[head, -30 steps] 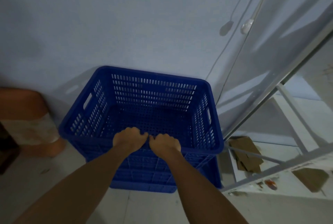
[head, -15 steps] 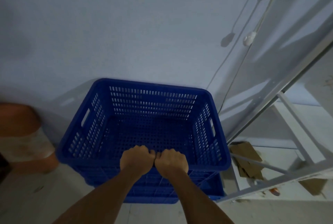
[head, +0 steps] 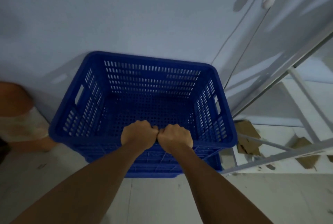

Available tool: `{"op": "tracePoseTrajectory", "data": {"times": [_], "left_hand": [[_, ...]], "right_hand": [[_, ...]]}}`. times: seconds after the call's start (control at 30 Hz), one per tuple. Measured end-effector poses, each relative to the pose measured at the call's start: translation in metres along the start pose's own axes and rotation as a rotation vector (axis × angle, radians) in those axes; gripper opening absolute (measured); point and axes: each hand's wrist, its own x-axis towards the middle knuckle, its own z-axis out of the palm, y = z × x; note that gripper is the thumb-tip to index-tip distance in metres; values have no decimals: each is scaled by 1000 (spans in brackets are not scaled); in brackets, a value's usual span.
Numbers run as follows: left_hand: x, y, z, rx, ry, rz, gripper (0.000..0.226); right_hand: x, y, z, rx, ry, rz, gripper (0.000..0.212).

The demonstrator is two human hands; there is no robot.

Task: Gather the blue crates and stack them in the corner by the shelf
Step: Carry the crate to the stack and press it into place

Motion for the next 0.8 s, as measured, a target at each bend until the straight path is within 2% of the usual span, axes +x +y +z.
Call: {"op": "tracePoseTrajectory", "data": {"times": [0.23,0.5,0.8], "left_hand": [[-33,5,-4,-146,-5,-95,51],[-33,7,-8,-203,1,-130,56],[10,0,0,-61,3,-44,43]], "right_hand": [[-28,-4,1,-68,-64,0,54],[-24,-1,5,-56,-8,-16,57],[10,1,1,-33,27,-22,55]]}}
